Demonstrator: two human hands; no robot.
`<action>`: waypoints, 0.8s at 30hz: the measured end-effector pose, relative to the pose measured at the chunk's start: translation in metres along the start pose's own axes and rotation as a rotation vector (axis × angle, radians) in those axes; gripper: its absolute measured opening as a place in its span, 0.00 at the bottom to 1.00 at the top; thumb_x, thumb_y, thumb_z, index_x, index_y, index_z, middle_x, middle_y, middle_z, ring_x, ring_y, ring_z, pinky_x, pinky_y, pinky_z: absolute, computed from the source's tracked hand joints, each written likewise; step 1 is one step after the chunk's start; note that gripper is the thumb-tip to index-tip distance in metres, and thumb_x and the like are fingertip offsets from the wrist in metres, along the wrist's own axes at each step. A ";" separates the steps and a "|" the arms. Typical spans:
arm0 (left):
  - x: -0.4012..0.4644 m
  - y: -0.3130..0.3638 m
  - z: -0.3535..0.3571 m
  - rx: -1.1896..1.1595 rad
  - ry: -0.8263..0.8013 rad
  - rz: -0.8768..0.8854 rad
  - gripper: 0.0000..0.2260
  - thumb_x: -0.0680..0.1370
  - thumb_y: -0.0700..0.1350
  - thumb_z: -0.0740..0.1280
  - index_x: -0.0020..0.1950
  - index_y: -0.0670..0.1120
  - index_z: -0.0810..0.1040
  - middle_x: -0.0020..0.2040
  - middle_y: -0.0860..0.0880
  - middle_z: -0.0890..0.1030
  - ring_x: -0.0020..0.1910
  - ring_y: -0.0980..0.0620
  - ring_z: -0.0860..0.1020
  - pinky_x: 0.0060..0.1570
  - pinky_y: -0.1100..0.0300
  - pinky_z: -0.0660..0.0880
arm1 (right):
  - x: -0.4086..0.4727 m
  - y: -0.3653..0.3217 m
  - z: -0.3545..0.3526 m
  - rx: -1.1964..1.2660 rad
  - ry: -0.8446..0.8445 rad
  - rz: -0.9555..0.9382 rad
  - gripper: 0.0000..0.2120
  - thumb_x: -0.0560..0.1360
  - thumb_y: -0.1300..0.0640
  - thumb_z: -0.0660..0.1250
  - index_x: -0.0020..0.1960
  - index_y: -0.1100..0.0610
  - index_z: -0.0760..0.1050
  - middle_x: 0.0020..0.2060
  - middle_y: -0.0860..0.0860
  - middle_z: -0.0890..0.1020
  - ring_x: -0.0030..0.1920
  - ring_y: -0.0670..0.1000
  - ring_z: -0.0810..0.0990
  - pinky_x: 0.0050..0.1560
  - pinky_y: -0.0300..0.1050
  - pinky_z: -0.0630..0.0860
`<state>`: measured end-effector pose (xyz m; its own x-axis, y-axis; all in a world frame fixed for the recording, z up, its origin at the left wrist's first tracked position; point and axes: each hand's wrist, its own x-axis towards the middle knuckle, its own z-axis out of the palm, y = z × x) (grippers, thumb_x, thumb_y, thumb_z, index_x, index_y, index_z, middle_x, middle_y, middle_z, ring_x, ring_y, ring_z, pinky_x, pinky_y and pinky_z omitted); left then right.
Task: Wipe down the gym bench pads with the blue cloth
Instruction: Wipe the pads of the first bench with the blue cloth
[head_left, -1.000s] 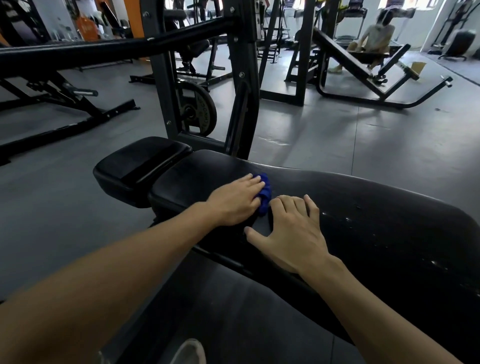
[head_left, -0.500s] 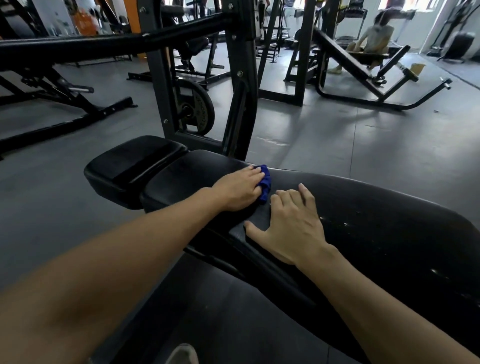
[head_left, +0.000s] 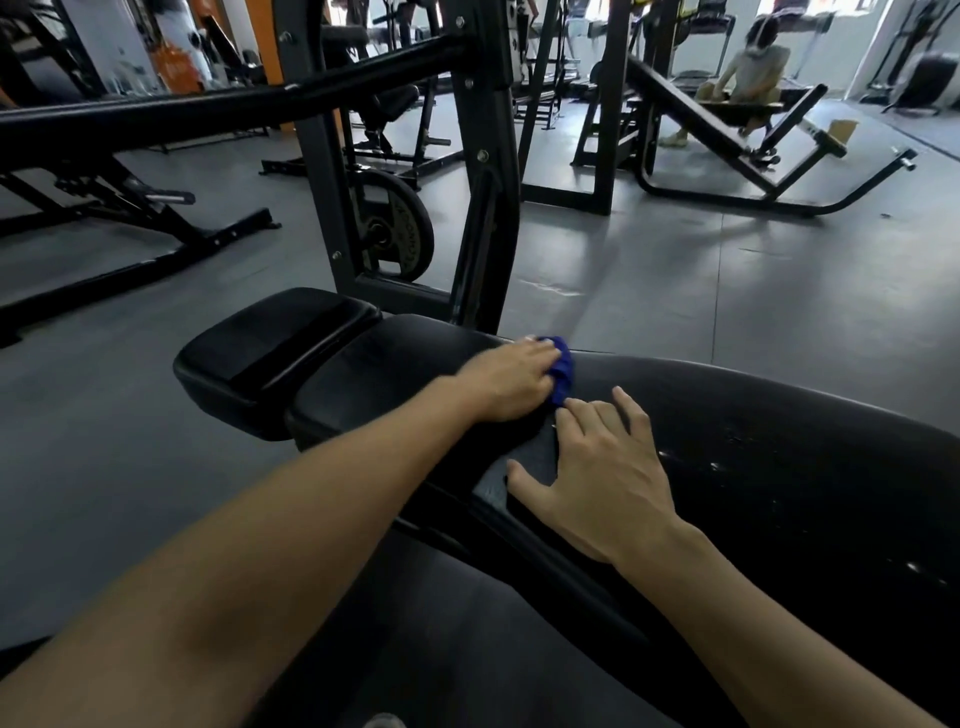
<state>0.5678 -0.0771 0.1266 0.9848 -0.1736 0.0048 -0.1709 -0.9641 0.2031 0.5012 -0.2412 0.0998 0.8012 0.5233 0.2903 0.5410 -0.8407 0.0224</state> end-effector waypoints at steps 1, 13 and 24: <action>-0.010 0.002 0.005 0.008 -0.003 0.045 0.23 0.86 0.45 0.55 0.81 0.43 0.61 0.83 0.47 0.59 0.81 0.52 0.55 0.74 0.66 0.46 | 0.000 0.001 0.001 0.006 0.009 -0.008 0.42 0.73 0.26 0.44 0.66 0.55 0.77 0.63 0.50 0.80 0.67 0.49 0.73 0.79 0.54 0.48; 0.006 -0.007 0.000 -0.086 0.017 -0.005 0.23 0.86 0.45 0.56 0.82 0.45 0.61 0.82 0.48 0.60 0.81 0.52 0.55 0.74 0.65 0.48 | -0.001 0.002 0.002 0.062 0.056 0.038 0.37 0.74 0.29 0.51 0.62 0.57 0.79 0.59 0.50 0.81 0.64 0.50 0.75 0.78 0.53 0.54; -0.083 -0.009 0.011 -0.174 -0.038 0.067 0.28 0.86 0.49 0.59 0.84 0.44 0.53 0.83 0.48 0.55 0.82 0.54 0.50 0.71 0.71 0.42 | -0.005 -0.002 -0.007 0.041 0.147 0.040 0.24 0.75 0.35 0.56 0.51 0.54 0.76 0.48 0.51 0.82 0.53 0.53 0.78 0.73 0.52 0.62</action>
<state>0.4875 -0.0563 0.1136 0.9690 -0.2469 -0.0120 -0.2251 -0.9015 0.3695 0.4946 -0.2435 0.1048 0.7779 0.4613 0.4267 0.5220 -0.8524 -0.0301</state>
